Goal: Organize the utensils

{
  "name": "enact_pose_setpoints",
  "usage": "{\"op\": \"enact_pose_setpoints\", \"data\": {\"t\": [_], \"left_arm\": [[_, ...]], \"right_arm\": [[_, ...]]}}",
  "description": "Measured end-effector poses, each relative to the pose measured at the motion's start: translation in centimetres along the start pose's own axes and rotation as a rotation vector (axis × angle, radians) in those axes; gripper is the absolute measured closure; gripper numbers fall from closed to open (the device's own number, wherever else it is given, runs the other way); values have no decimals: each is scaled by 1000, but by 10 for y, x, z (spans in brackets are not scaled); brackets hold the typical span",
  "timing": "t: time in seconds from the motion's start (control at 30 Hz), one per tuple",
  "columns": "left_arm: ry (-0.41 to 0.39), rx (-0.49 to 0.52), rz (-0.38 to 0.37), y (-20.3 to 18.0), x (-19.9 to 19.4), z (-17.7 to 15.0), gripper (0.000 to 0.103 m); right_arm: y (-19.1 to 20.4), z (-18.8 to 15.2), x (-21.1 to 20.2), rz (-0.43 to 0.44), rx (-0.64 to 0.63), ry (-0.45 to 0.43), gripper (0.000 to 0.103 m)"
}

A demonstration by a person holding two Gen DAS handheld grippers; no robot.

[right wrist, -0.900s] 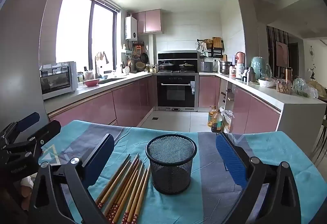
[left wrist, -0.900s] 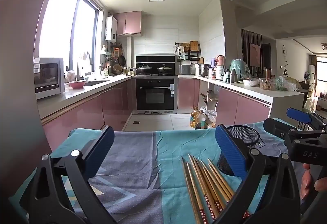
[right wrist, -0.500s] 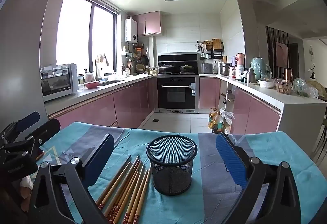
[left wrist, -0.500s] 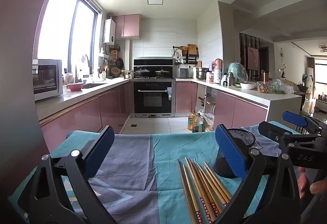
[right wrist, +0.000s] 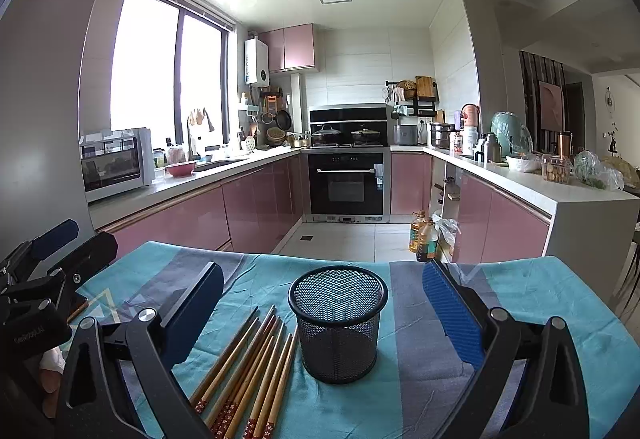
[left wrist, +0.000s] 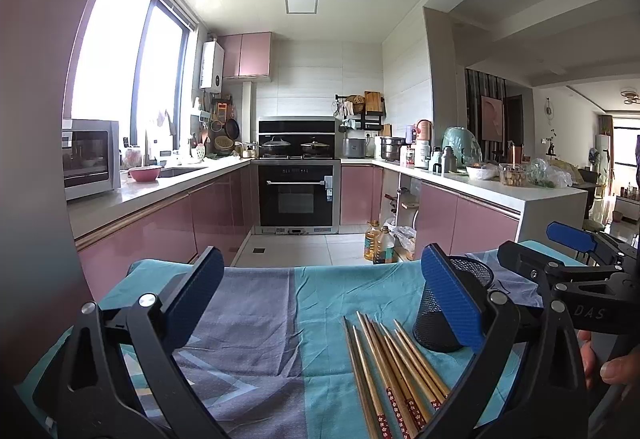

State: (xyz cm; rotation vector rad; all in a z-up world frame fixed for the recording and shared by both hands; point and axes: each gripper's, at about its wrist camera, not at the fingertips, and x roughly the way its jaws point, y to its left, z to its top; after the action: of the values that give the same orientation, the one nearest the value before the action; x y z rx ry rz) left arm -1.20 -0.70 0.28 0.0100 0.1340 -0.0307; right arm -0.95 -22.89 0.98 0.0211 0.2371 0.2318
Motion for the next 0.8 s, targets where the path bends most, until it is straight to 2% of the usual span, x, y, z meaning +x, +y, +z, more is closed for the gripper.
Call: {"op": "enact_pose_setpoints", "data": {"t": [0.8], "left_arm": [[-8,-1,1,0,1,1,6]], "right_arm": [[-1,-1,0,6,3,-3,7]]}}
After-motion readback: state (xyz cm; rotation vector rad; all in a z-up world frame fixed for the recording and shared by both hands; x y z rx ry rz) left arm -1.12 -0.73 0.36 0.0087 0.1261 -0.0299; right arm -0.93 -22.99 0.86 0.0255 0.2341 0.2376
